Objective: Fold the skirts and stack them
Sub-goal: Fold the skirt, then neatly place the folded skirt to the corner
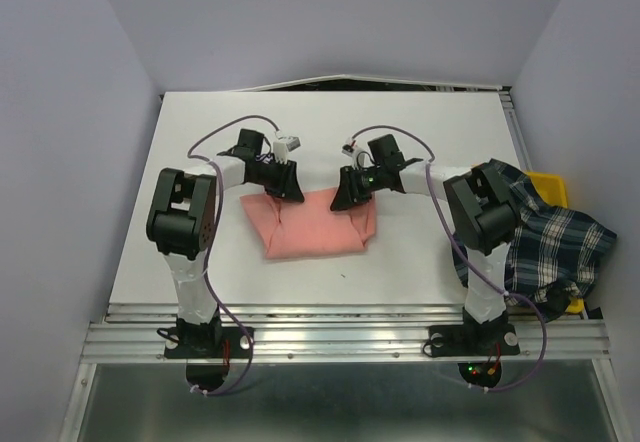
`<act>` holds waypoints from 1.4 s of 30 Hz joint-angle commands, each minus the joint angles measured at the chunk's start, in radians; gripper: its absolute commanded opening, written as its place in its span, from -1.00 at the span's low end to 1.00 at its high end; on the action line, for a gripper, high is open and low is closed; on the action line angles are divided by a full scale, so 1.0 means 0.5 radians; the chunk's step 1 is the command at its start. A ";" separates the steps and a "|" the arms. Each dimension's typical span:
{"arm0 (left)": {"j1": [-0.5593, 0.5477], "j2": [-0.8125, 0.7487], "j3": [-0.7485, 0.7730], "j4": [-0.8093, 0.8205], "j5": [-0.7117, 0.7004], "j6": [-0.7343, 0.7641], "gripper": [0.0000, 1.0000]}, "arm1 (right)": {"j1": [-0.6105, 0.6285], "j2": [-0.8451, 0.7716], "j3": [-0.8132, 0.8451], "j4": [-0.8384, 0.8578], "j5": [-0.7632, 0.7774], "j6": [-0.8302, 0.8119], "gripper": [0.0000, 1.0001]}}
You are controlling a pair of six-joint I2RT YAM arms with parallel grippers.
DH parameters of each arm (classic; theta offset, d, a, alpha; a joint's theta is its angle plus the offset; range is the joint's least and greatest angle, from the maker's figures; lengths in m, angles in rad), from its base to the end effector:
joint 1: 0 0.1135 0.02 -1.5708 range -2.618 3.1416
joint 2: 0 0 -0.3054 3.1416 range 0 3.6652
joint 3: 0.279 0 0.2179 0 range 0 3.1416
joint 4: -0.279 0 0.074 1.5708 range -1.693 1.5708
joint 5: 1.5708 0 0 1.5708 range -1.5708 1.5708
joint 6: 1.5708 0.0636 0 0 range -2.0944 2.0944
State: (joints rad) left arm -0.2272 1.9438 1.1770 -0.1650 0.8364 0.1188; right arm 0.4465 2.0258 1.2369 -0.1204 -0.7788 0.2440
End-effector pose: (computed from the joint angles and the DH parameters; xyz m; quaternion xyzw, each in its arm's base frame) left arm 0.3726 -0.1346 0.2022 0.2750 0.8327 -0.4006 0.2657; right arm 0.3574 0.2206 0.1874 -0.2111 0.8581 0.4395 0.1612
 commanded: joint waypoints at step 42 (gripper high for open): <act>0.098 -1.562 0.067 -0.299 -1.060 0.045 0.97 | -0.027 0.059 0.370 -0.704 1.671 -0.294 0.79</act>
State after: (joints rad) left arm -0.1791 1.1744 1.2285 -0.3401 0.2558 0.1402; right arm 0.5903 1.9965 1.4162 -0.3901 0.0074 0.2008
